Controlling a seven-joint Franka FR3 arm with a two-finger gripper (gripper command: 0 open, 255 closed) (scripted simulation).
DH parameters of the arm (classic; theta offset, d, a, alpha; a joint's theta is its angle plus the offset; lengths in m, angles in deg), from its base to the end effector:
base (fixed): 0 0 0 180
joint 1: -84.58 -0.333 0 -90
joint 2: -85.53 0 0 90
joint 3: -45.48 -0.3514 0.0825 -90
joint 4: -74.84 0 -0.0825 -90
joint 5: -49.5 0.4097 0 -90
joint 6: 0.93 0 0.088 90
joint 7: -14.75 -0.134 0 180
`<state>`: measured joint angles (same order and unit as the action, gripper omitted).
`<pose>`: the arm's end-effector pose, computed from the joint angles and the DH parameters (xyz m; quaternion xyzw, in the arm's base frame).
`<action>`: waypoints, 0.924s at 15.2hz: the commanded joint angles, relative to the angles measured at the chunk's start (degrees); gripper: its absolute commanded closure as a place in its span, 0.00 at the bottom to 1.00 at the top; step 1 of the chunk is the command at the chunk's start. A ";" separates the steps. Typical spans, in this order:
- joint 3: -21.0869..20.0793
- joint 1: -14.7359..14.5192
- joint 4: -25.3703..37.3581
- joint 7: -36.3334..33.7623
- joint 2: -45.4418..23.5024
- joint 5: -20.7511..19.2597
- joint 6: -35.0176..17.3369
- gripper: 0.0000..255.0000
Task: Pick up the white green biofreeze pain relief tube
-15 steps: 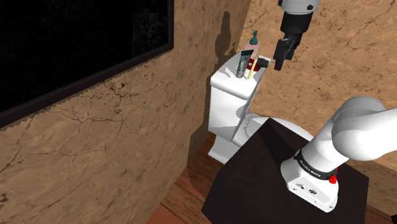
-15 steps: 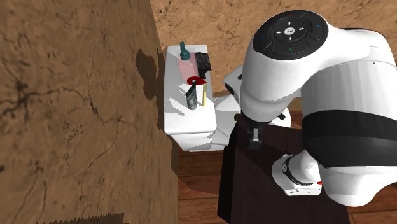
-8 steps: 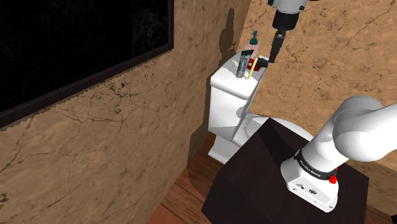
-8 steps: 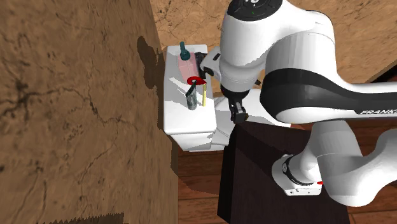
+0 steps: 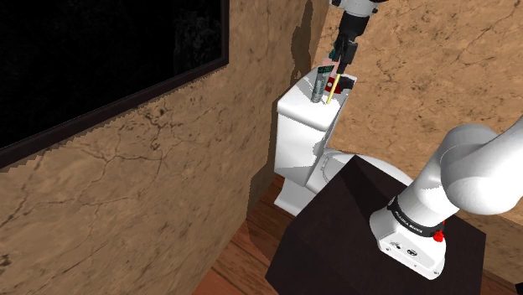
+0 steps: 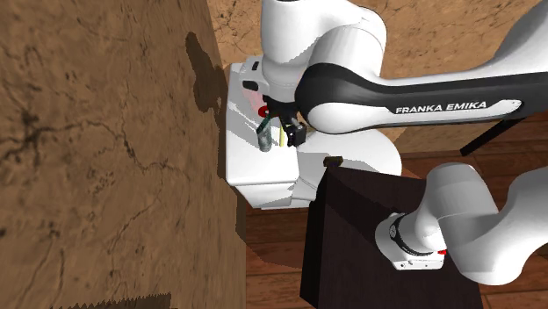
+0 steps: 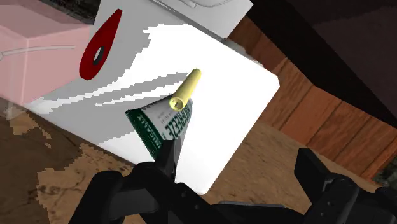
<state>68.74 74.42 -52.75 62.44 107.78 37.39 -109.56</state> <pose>0.4429 -0.1400 0.5156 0.9401 0.3396 0.0018 0.0305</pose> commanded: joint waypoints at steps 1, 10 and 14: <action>2.57 -1.70 2.90 7.31 -4.12 2.07 -2.40 0.00; 6.45 -4.09 5.95 20.15 -12.78 7.98 -8.77 0.00; 6.65 -4.07 4.48 20.37 -13.37 8.22 -10.77 0.00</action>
<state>75.33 70.33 -48.14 82.72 94.53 45.55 -120.06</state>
